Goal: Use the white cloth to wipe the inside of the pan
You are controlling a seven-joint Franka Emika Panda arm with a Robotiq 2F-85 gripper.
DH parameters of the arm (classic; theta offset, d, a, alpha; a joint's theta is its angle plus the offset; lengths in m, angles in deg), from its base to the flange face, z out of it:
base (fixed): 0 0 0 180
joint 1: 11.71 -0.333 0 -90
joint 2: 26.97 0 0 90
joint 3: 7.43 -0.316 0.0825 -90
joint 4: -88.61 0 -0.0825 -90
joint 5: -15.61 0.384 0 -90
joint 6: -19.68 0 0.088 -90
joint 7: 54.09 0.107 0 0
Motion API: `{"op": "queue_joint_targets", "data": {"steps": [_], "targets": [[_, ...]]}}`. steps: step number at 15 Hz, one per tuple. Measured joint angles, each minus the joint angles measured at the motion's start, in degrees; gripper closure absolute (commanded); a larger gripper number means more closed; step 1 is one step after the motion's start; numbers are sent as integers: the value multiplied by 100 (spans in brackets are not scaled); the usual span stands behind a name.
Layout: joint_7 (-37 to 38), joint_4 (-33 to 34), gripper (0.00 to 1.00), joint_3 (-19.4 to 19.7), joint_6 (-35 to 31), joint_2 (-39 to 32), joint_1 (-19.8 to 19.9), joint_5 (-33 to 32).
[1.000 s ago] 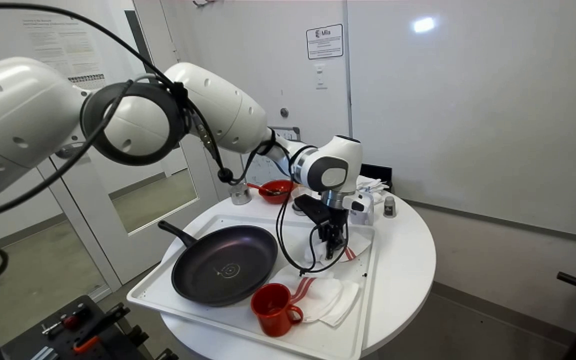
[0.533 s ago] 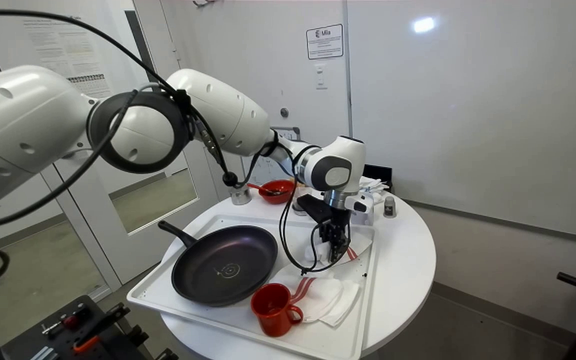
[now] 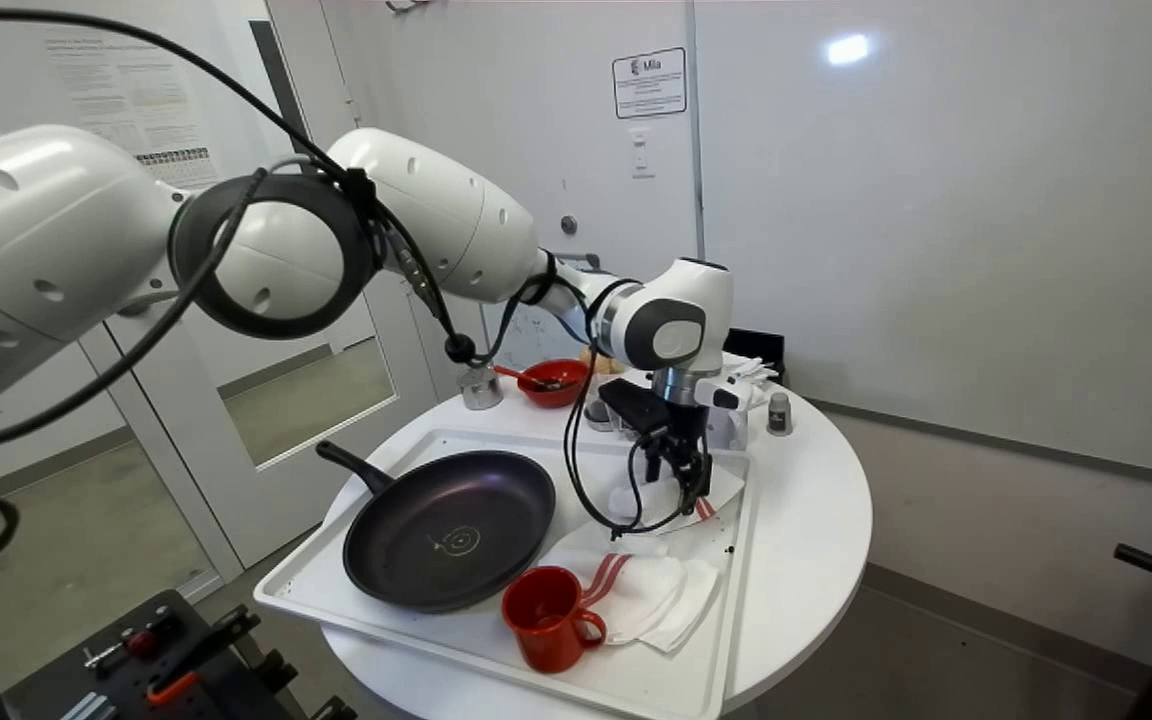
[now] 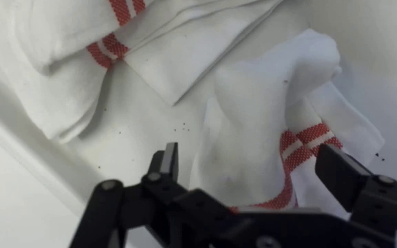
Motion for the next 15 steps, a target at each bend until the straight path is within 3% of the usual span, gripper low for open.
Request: {"op": "queue_joint_targets", "data": {"steps": [5,15], "targets": [[-10,-454,0,116,-405,603,-121,-47],[-658,-2827,0,77,-1466,2543,-512,-336]]}}
